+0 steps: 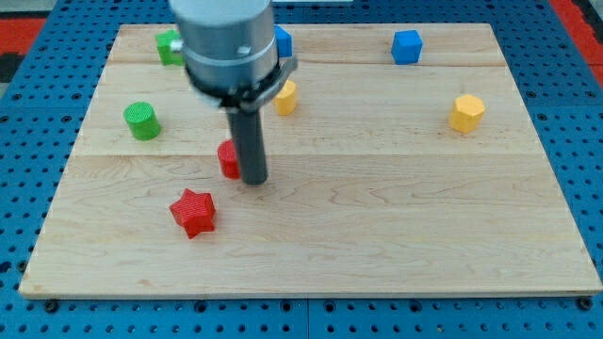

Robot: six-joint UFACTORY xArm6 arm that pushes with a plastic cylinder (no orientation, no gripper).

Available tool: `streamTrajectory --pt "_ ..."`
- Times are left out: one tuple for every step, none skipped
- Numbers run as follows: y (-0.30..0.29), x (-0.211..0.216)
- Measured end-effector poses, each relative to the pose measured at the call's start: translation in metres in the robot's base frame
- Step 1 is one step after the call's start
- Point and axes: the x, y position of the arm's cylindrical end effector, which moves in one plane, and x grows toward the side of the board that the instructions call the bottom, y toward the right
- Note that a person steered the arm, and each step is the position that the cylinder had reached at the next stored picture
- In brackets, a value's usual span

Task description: Place arm vertically below yellow hexagon

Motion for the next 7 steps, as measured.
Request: streamTrajectory --pt "-0.005 -0.016" --pt "-0.005 -0.016" --pt "-0.005 -0.016" --pt "-0.004 -0.015" --pt "-0.01 -0.015" --pt "0.006 -0.008" --pt "0.028 -0.018"
